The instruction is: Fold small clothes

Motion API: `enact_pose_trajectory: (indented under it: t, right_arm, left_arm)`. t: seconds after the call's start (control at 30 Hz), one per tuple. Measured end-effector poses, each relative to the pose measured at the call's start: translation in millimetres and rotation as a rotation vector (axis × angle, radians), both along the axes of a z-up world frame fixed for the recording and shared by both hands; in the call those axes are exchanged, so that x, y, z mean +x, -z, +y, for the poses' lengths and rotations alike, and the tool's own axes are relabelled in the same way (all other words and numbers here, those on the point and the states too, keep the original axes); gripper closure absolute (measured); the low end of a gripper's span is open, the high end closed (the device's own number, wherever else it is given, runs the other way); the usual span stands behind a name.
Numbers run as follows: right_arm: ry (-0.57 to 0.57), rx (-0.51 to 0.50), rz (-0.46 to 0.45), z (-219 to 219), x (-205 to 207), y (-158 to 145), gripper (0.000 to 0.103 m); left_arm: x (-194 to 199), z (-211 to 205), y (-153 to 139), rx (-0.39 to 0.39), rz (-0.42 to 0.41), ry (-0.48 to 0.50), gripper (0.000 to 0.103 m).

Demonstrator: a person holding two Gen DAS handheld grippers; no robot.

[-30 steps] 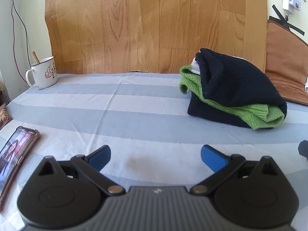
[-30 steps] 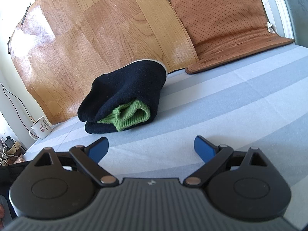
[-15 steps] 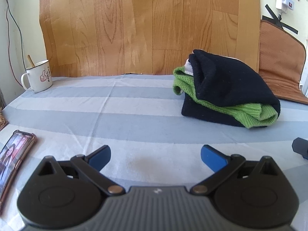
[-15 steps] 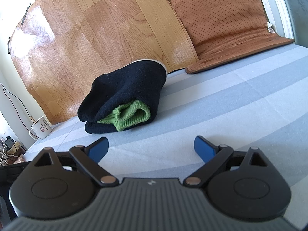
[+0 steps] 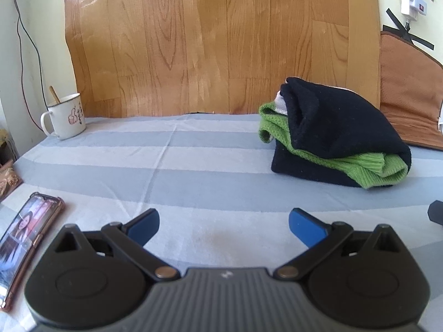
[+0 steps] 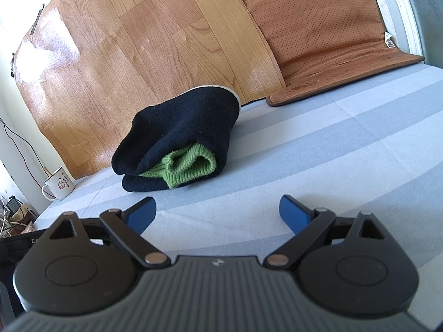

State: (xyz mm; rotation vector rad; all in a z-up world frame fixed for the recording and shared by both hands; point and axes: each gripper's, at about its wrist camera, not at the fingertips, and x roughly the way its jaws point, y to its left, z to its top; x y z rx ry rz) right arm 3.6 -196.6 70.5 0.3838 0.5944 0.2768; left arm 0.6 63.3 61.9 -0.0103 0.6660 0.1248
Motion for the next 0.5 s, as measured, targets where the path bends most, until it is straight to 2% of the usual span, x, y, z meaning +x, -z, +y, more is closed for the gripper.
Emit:
enact_pose_trajectory:
  t: [0.33, 0.5]
  right_arm:
    - [0.0, 0.0, 0.0, -0.1, -0.1, -0.1, 0.005]
    - [0.0, 0.0, 0.0, 0.1, -0.1, 0.0, 0.005]
  left_arm:
    - [3.3, -2.2, 1.7, 0.029, 0.011, -0.003, 0.0]
    - [3.7, 1.1, 2.4, 0.016, 0.017, -0.013, 0.0]
